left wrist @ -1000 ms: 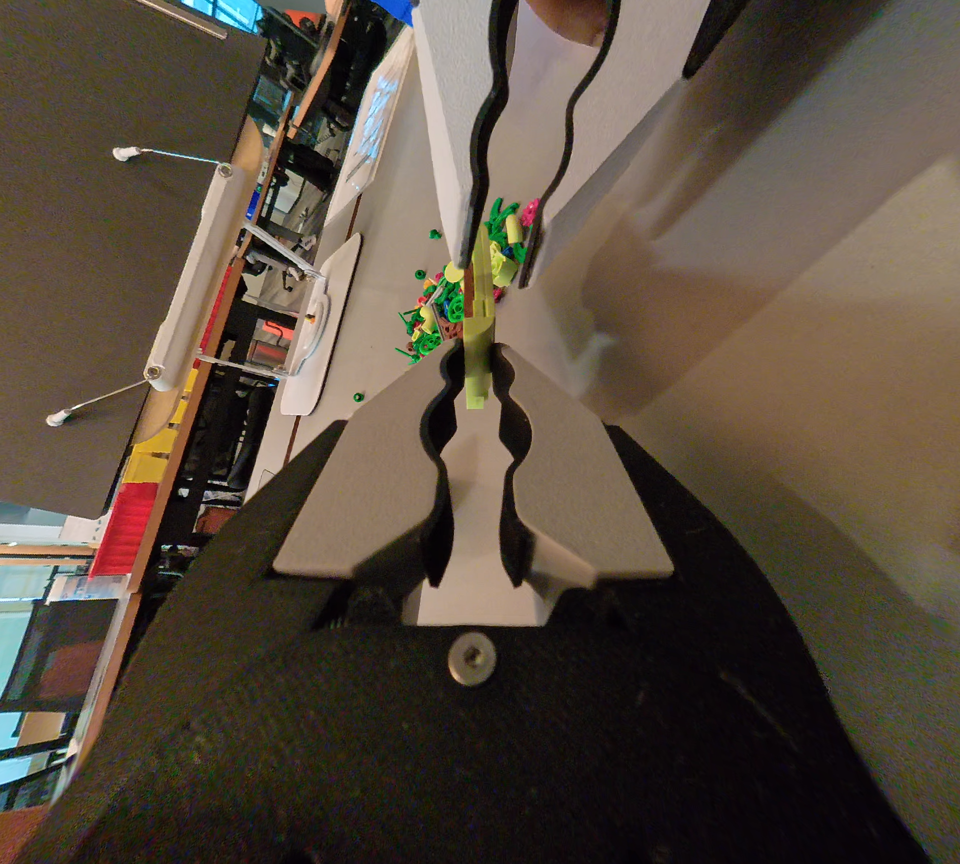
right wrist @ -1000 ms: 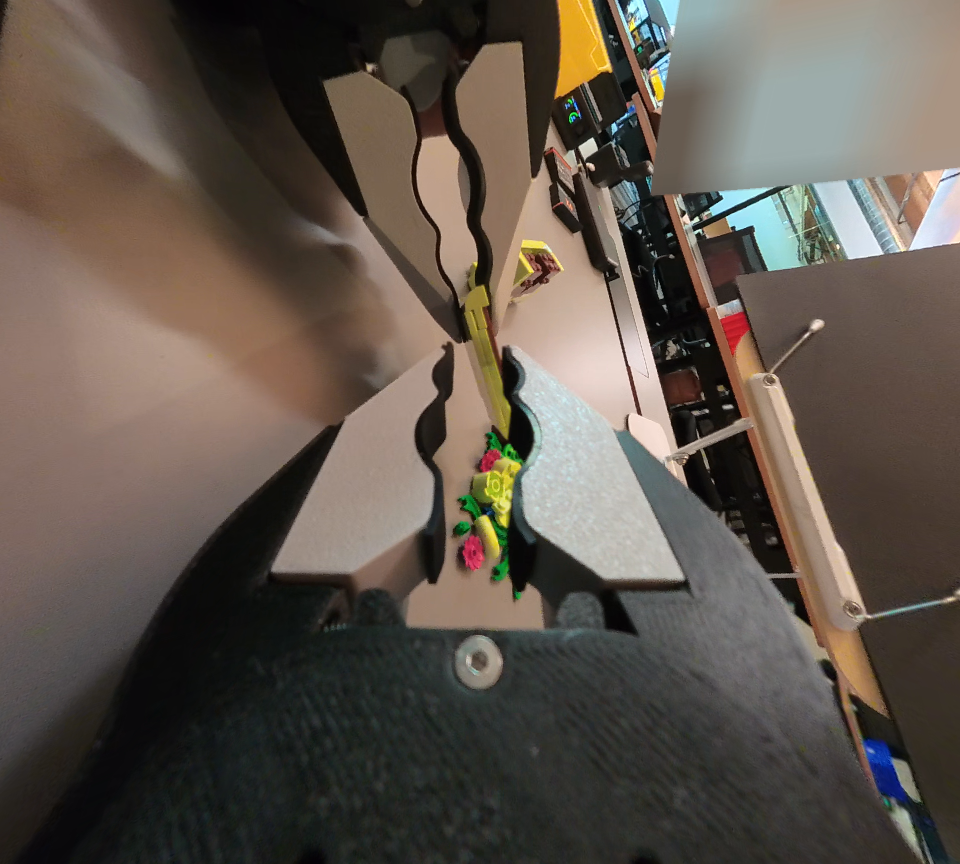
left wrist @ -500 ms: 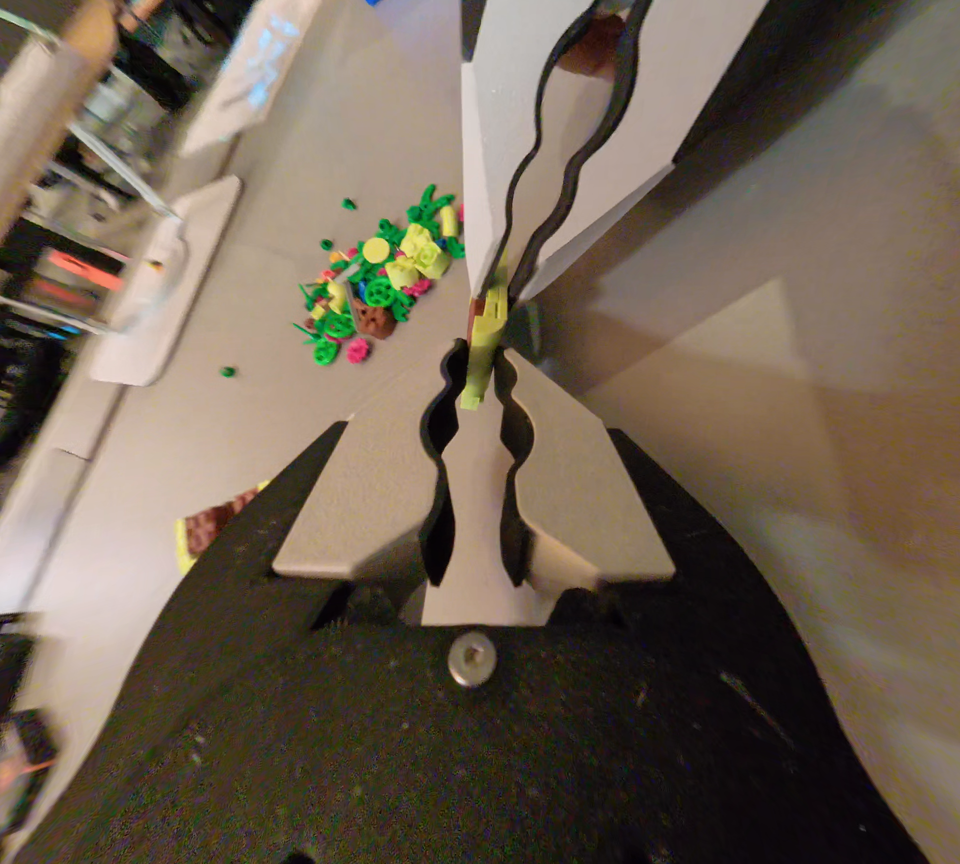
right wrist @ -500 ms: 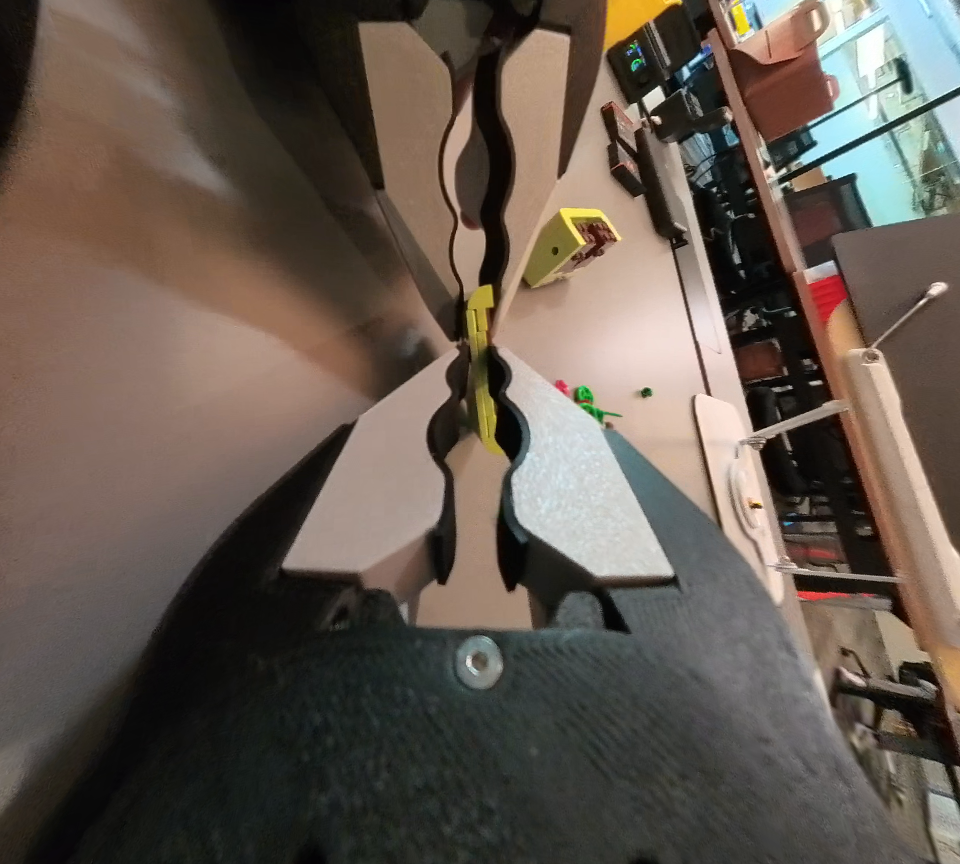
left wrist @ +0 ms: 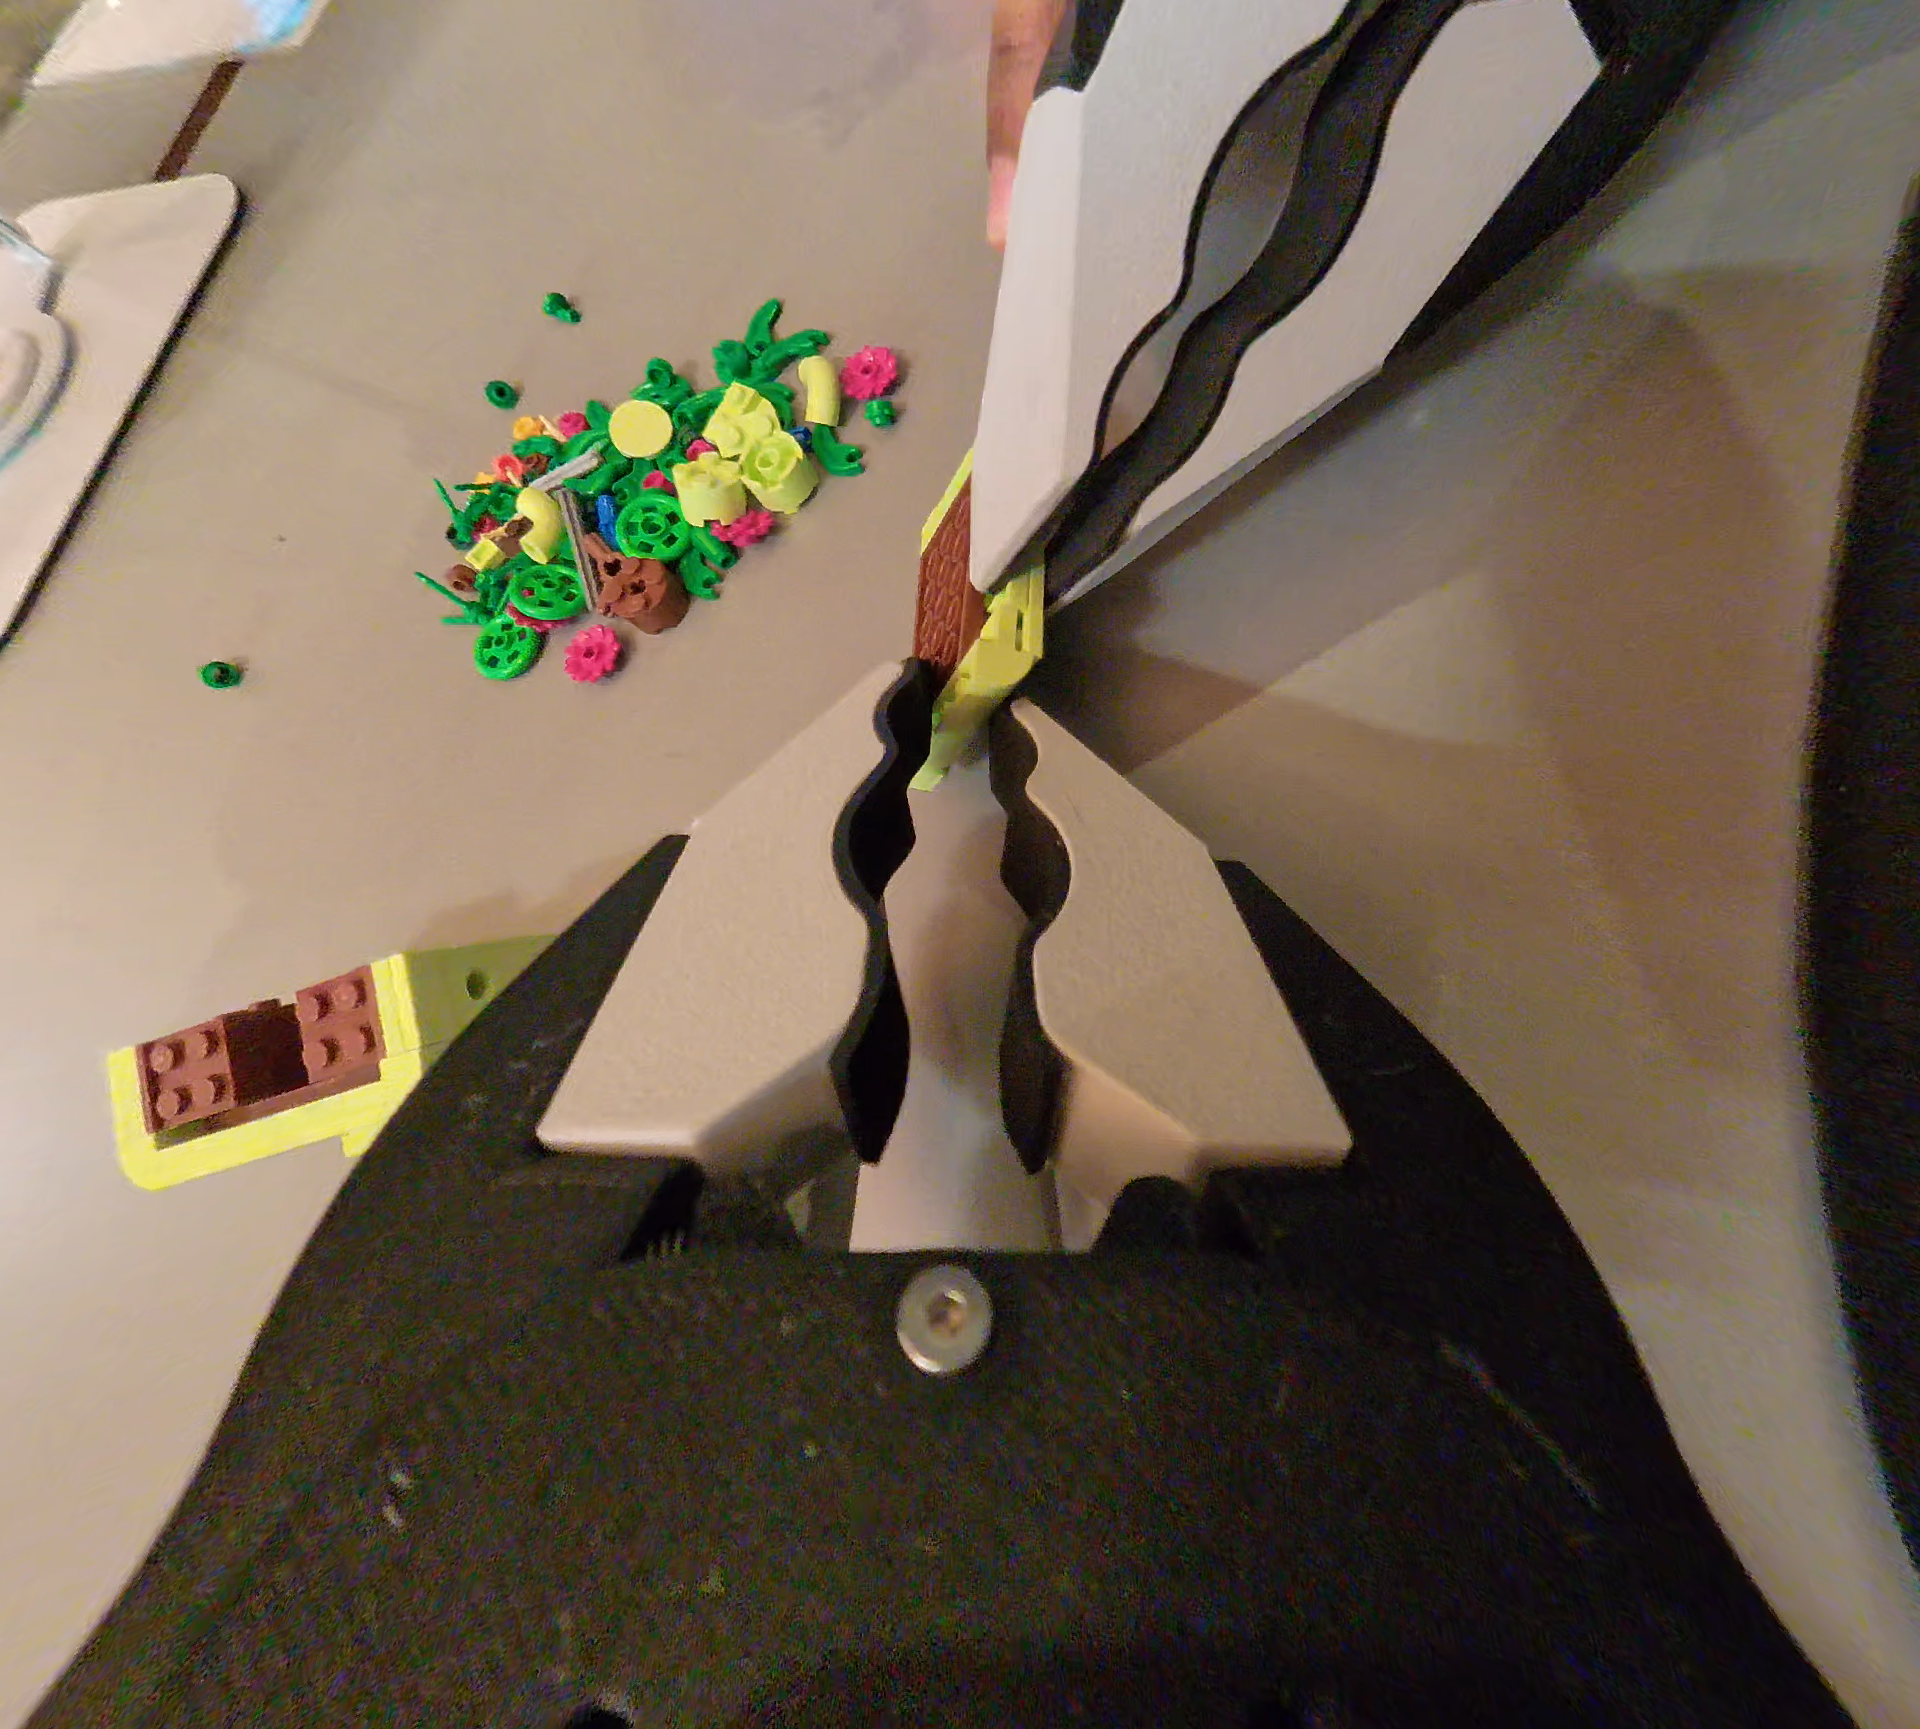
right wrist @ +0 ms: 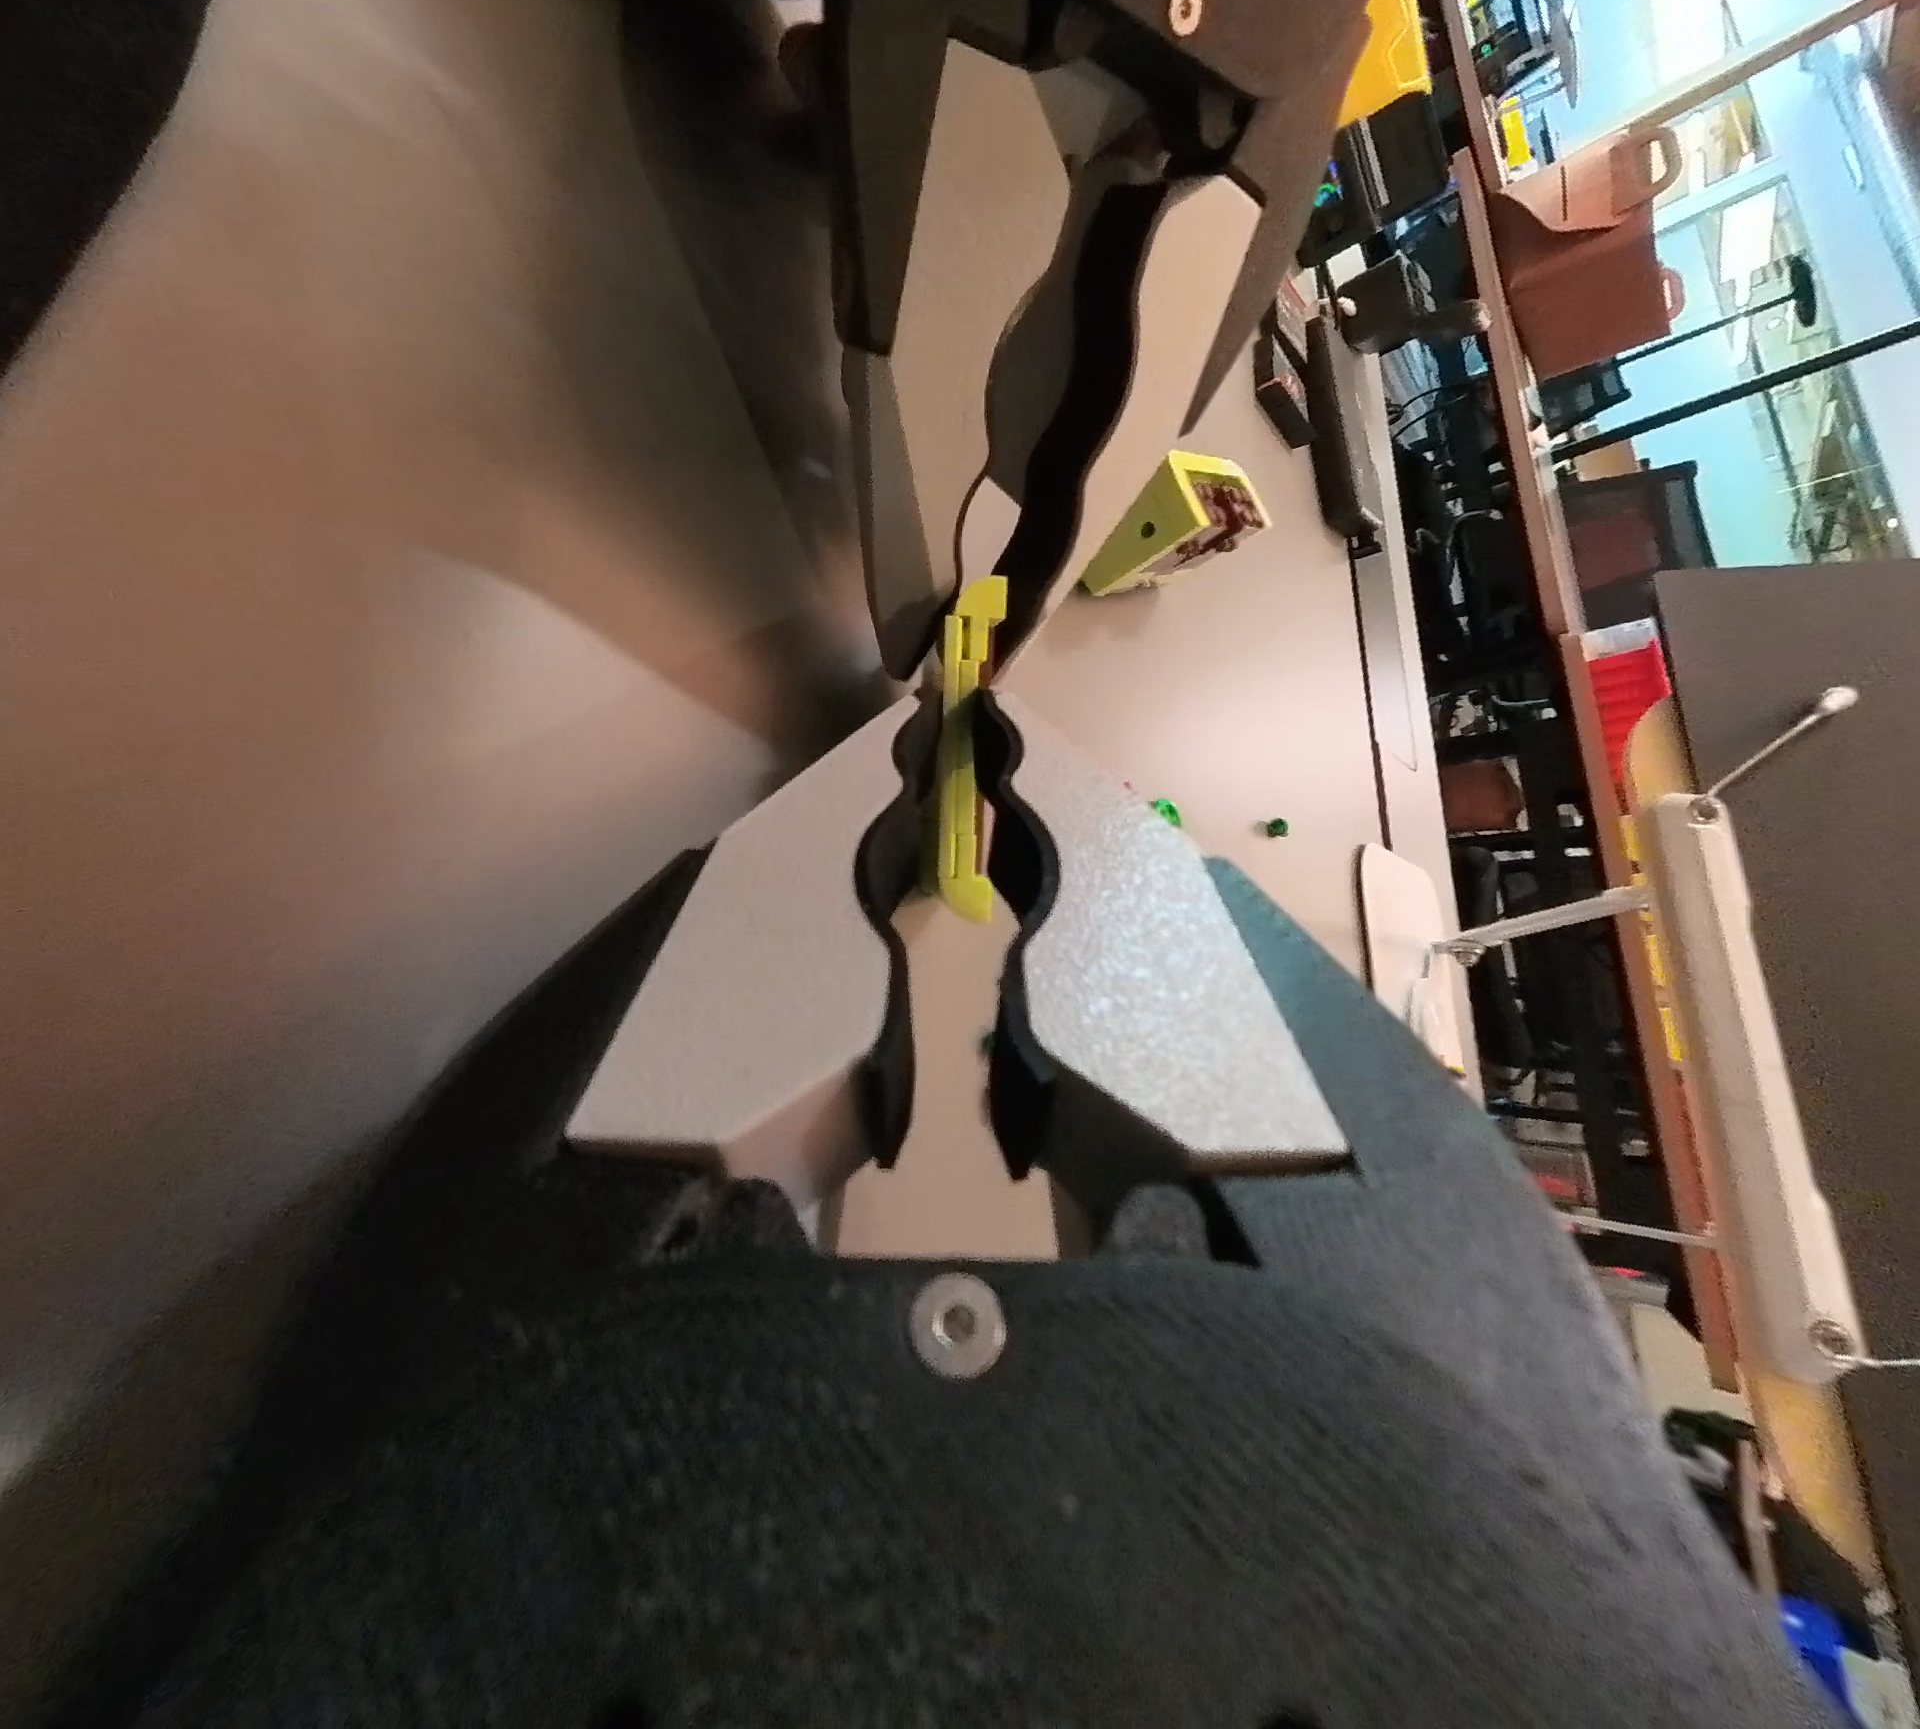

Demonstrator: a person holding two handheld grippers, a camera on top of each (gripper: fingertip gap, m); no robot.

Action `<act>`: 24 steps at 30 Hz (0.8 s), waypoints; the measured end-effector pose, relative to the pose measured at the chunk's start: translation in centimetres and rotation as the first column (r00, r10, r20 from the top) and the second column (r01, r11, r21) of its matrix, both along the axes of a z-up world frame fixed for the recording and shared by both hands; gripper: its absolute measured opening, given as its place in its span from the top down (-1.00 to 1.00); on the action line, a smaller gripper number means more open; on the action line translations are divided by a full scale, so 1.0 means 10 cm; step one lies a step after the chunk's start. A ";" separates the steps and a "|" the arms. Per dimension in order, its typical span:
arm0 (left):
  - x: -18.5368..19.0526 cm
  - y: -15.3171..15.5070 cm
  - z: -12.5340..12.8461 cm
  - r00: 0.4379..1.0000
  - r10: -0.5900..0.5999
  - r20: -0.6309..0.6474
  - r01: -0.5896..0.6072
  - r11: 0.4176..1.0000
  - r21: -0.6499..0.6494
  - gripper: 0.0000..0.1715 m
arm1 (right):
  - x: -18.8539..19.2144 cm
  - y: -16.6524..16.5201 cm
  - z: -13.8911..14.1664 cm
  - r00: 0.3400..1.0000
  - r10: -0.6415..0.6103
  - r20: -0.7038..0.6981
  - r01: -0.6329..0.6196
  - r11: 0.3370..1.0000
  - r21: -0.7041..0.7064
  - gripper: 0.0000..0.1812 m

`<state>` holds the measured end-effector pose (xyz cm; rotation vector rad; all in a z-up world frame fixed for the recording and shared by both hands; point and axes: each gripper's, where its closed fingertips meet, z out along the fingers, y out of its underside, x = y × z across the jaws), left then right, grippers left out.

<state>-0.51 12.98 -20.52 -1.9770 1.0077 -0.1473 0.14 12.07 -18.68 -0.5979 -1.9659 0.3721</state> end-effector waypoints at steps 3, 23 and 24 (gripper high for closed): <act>0.01 -0.01 0.00 0.999 -0.004 0.033 0.005 1.000 -0.031 0.92 | 0.00 0.00 0.01 1.000 0.006 -0.001 -0.006 1.000 0.027 0.95; 0.03 -0.04 0.04 0.977 0.024 0.210 0.016 0.983 -0.184 0.91 | -0.06 -0.02 0.17 0.998 -0.030 -0.052 0.011 0.939 -0.343 0.72; 0.02 -0.03 0.03 0.980 0.027 0.198 0.009 0.984 -0.179 0.91 | -0.07 -0.03 0.15 0.998 -0.030 -0.050 0.013 0.950 -0.311 0.72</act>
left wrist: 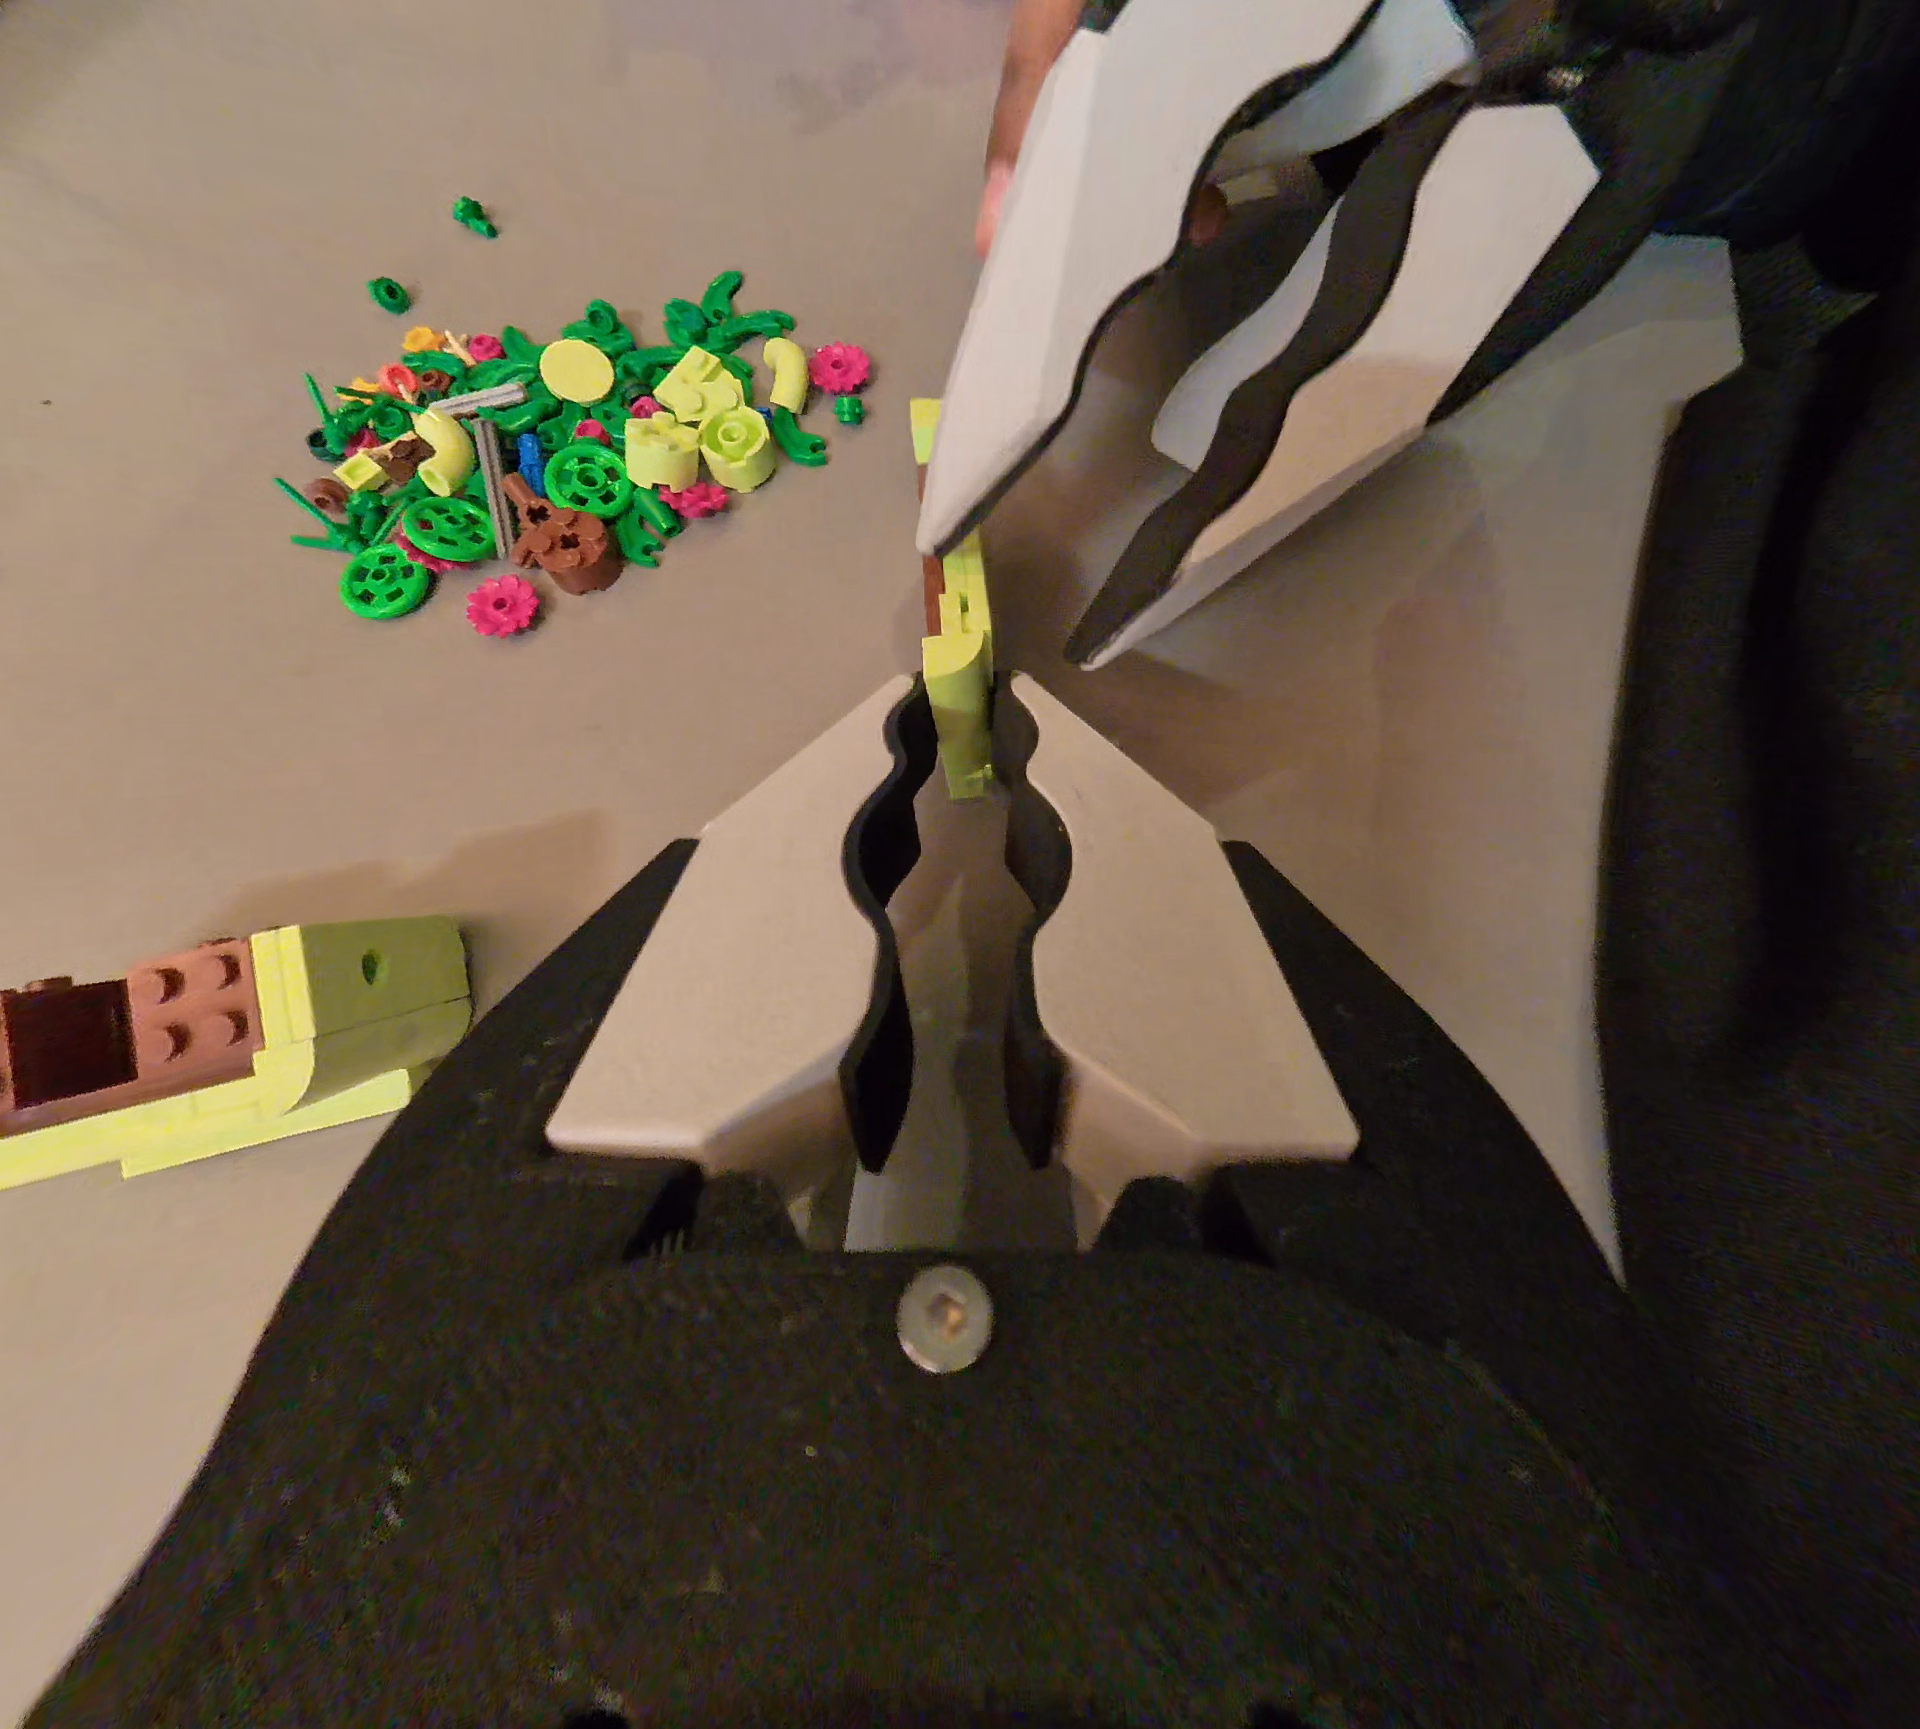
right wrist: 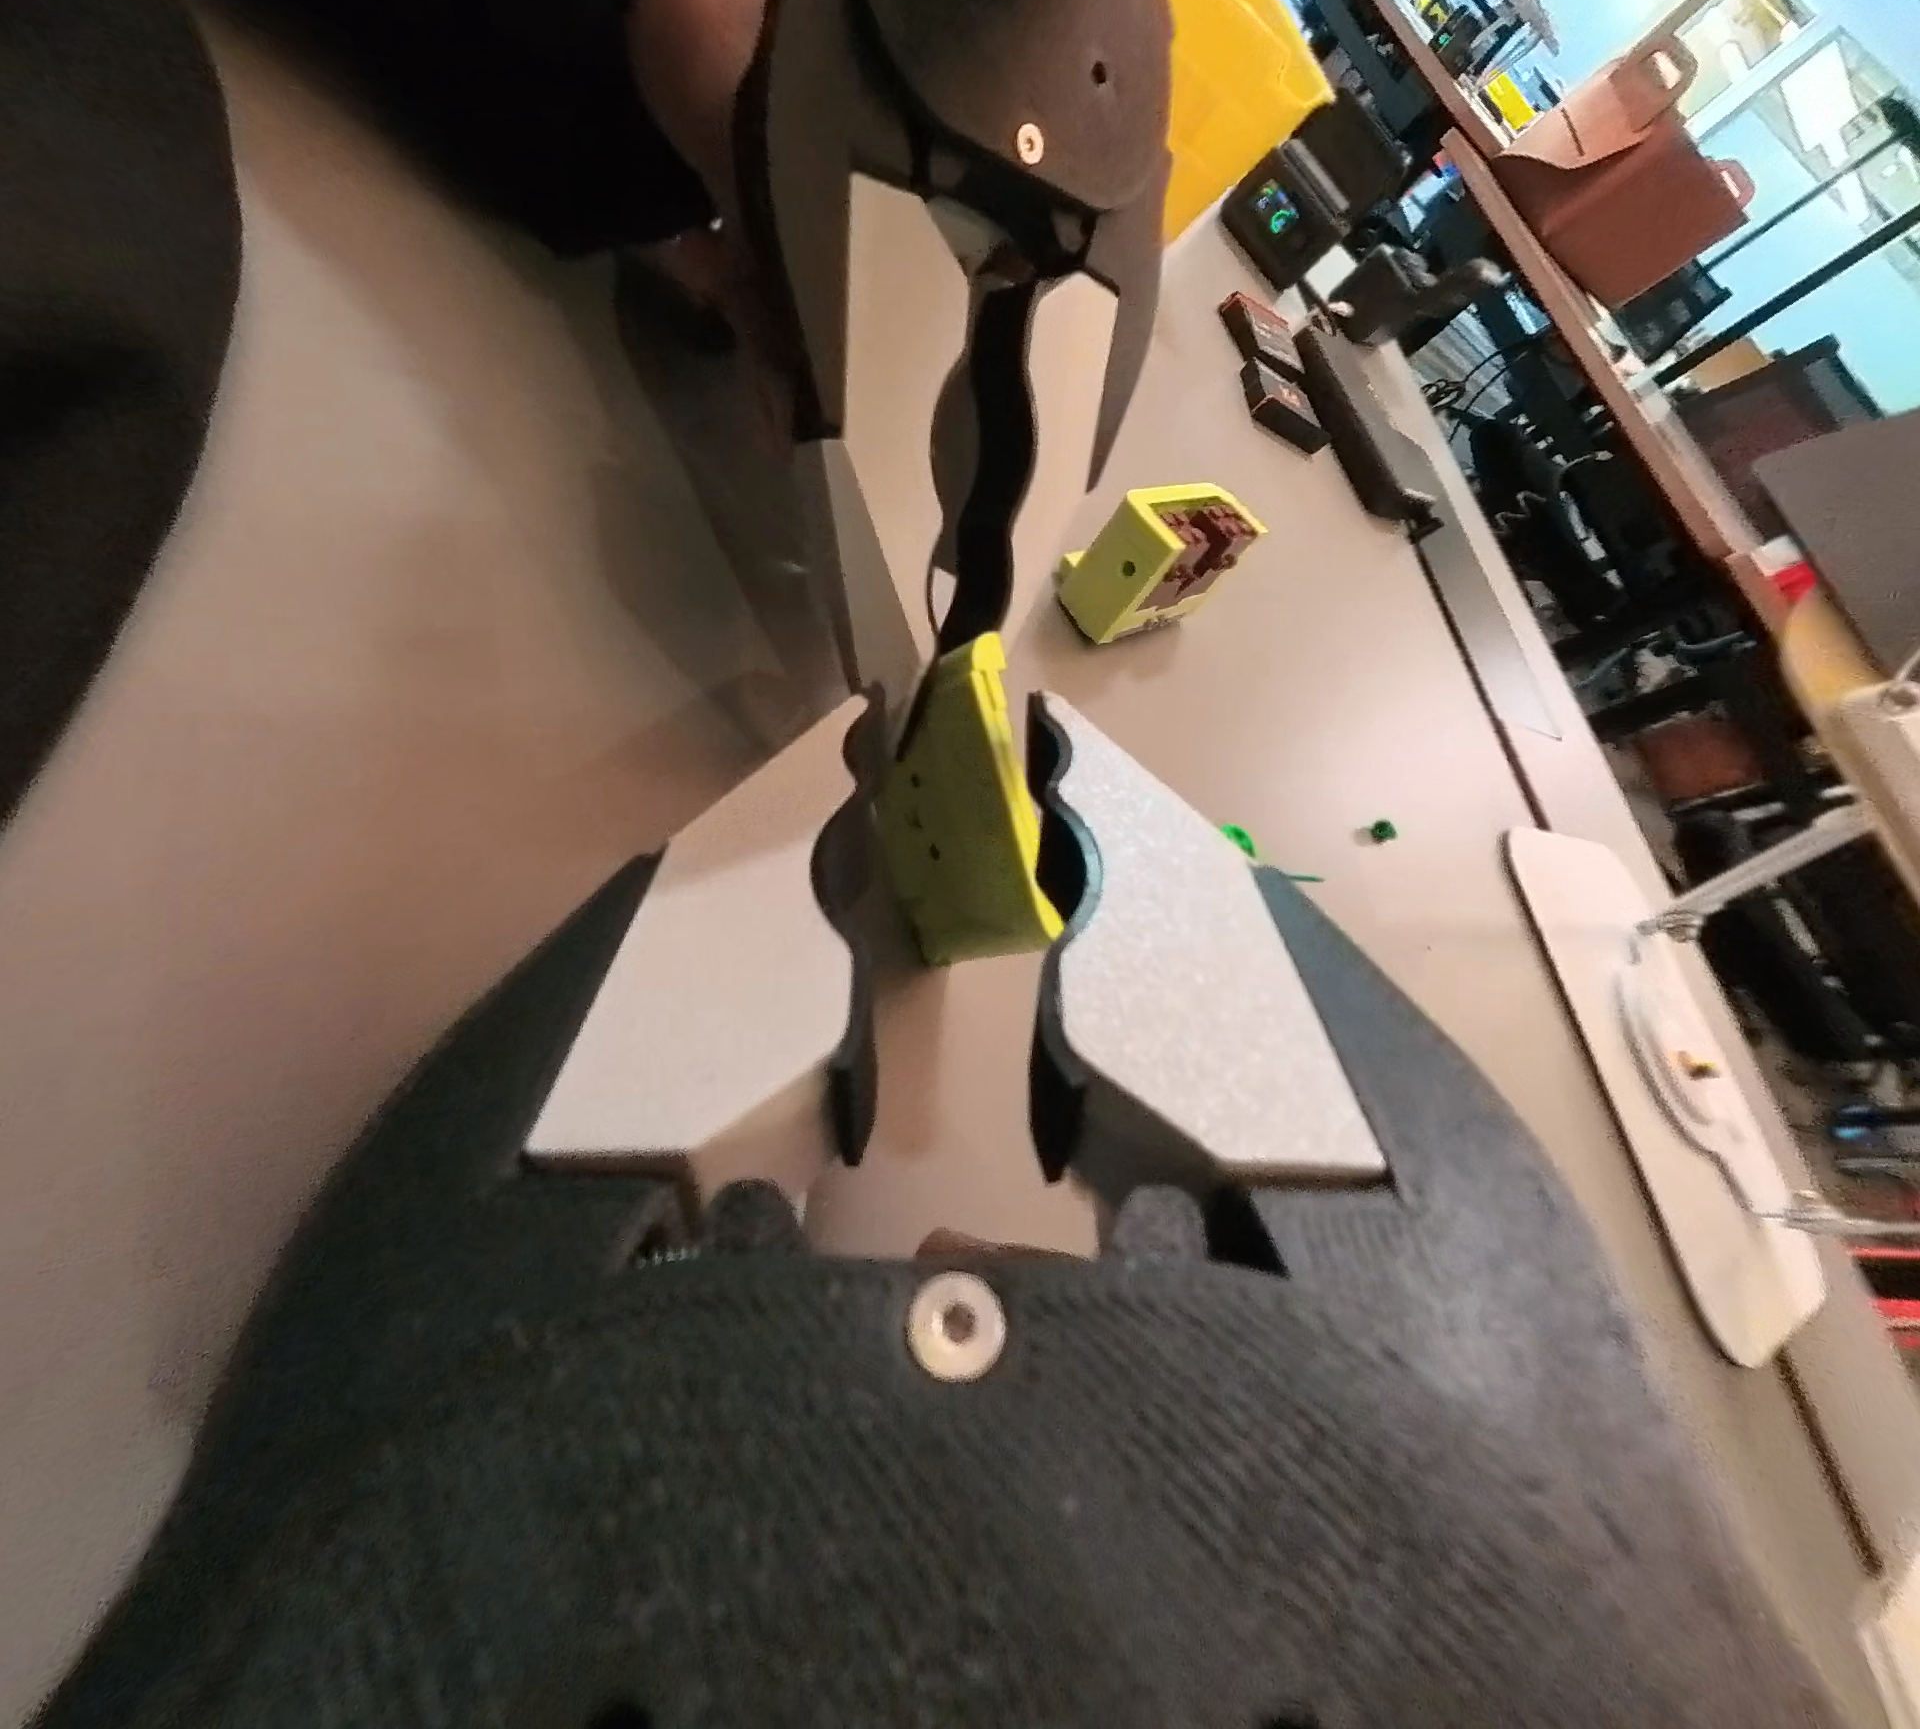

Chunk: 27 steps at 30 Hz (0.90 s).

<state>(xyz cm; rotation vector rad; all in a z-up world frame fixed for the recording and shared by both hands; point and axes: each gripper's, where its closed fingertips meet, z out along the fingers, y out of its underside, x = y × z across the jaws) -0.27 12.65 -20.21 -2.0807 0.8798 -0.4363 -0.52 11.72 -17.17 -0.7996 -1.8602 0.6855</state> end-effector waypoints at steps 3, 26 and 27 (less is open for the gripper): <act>0.00 0.00 -0.03 0.999 0.006 -0.046 -0.005 1.000 0.017 0.90 | -0.02 -0.01 -0.06 1.000 -0.010 0.016 0.008 0.995 0.097 0.74; 0.02 -0.09 0.21 0.947 0.007 0.321 0.038 0.991 -0.132 0.90 | -0.02 0.14 0.16 0.998 -0.056 -0.036 0.047 0.977 -0.208 0.70; 0.04 -0.11 0.22 0.936 -0.002 0.351 0.057 0.988 -0.146 0.90 | -0.02 0.12 0.12 0.999 -0.045 -0.005 0.042 0.968 -0.248 0.61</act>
